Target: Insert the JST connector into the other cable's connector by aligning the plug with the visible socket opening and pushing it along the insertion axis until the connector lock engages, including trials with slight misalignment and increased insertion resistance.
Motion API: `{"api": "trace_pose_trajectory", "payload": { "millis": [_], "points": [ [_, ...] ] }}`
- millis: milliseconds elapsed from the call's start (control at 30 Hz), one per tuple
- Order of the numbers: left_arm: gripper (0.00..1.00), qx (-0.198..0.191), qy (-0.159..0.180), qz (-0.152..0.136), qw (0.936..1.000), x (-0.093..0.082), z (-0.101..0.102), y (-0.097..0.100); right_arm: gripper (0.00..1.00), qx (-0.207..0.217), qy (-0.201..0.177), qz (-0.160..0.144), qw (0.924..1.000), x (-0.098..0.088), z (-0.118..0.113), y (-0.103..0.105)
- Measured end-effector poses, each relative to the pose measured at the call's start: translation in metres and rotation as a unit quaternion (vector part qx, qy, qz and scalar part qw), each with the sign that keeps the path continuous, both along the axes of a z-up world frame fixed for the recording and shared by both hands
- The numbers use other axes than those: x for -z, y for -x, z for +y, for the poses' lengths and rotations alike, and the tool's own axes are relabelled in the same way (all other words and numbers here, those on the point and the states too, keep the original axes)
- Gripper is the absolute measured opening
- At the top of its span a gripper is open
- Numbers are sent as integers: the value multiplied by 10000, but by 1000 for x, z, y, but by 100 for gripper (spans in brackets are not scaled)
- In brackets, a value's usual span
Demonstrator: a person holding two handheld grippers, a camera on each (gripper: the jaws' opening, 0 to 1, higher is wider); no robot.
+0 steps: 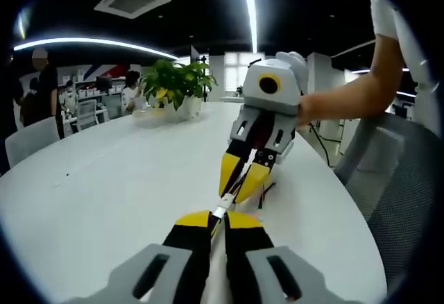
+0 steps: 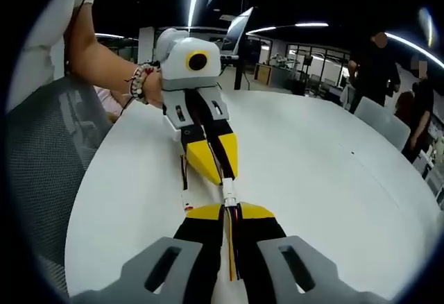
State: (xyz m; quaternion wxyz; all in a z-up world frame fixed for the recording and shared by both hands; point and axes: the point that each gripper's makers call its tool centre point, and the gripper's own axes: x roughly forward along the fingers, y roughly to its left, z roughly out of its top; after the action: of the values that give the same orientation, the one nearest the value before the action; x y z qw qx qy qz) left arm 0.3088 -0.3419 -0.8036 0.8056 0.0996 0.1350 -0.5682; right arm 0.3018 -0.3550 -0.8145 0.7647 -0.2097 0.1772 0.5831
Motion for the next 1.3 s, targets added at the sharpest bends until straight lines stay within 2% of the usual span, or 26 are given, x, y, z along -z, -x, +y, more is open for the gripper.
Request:
{"api": "trace_pose_trajectory", "payload": {
  "millis": [100, 400, 867, 1300],
  "points": [
    [0, -39, -79, -108, 9999, 0, 1, -2, 4, 46, 19, -65, 10000, 1, 1, -2],
    [0, -180, -342, -157, 9991, 13, 4, -10, 5, 225, 166, -116, 9995, 14, 4, -10],
    [0, -224, -572, 0, 9981, 30, 4, -15, 5, 472, 356, -61, 9982, 28, 3, -15],
    [0, -327, -559, 157, 9978, 35, 5, -17, 6, 592, 304, 116, 9977, 33, 3, -15]
  ]
}}
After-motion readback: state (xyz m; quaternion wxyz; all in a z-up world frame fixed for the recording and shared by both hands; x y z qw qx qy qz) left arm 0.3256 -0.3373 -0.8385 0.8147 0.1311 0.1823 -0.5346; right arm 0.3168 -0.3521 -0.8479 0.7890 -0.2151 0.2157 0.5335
